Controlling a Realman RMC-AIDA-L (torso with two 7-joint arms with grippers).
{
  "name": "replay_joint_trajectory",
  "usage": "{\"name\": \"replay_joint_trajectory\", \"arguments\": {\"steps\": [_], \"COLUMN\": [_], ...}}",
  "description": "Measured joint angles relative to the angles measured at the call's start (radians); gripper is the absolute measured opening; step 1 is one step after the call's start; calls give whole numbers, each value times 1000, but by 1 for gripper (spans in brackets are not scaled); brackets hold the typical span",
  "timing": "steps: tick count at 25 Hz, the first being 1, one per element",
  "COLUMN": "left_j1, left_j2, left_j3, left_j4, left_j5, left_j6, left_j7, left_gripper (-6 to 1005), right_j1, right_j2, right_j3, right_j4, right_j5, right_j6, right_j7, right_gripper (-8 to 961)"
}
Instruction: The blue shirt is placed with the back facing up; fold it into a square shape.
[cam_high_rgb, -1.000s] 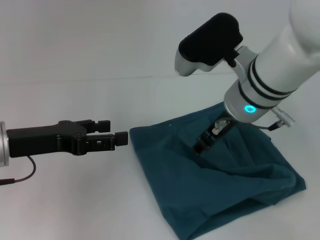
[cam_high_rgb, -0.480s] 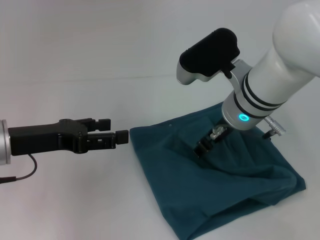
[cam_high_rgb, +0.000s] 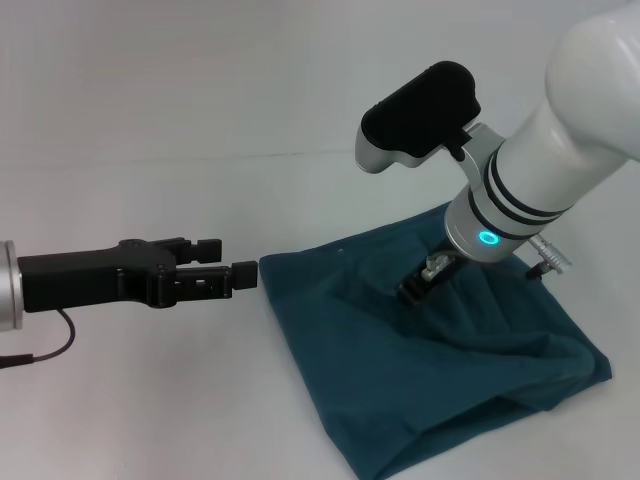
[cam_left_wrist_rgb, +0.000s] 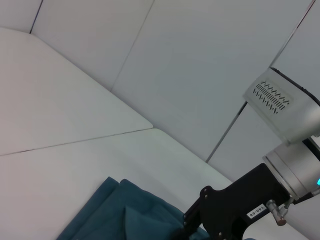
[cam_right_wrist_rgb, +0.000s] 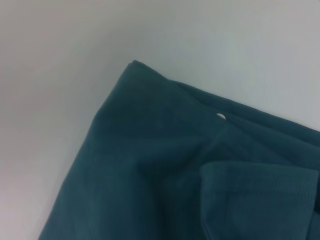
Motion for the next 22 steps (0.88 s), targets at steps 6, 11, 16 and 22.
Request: {"name": "replay_joint_trajectory", "arguments": {"steps": [6,11,16,22], "left_j1": [2,0,0,-1], "left_j2": [0,-1,-2,-2], "left_j3": [-1,0,0,0], "left_j4": [0,-8,-9,-9], "left_j5": [0,0,0,0], "left_j6": [0,0,0,0], "left_j7": [0,-1,-3,-2], "left_gripper": [874,874,874,874], "right_j1": [-12,-25,-57,-98], "right_j2": [-2,-4,-9,-11], "right_j3": [3,12,50,134], "right_j4": [0,-14,-68,-118], "right_j5": [-3,-13,-25,-30], "right_j6": [-5,-6,-15,-23], "right_j7": [-1,-1,-6,-30], "right_gripper": [189,62,0,6]}}
